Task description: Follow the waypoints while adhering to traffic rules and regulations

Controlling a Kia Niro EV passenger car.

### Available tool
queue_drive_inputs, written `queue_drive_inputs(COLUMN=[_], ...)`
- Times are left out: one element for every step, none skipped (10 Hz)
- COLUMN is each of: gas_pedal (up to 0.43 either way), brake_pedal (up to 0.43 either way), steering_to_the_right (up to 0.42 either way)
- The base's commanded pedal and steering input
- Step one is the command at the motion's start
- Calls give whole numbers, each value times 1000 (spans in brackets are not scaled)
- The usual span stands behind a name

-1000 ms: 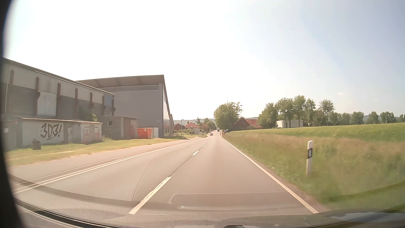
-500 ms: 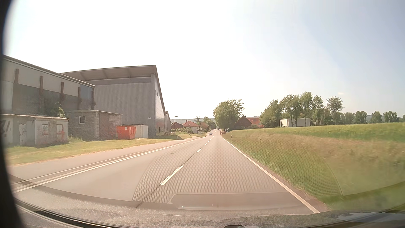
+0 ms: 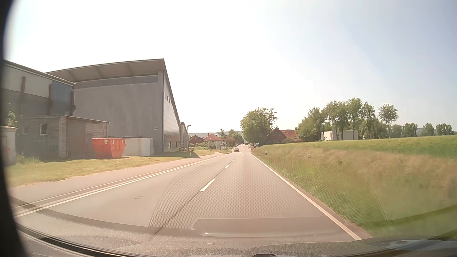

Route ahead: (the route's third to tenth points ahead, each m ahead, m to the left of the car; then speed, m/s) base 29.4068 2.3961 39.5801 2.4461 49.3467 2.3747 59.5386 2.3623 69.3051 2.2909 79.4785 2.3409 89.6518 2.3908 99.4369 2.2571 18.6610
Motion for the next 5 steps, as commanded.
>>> queue_drive_inputs(gas_pedal=[157,150,130,110,98], brake_pedal=[0,0,0,0,0], steering_to_the_right=[-1,-1,-1,-1,-1])
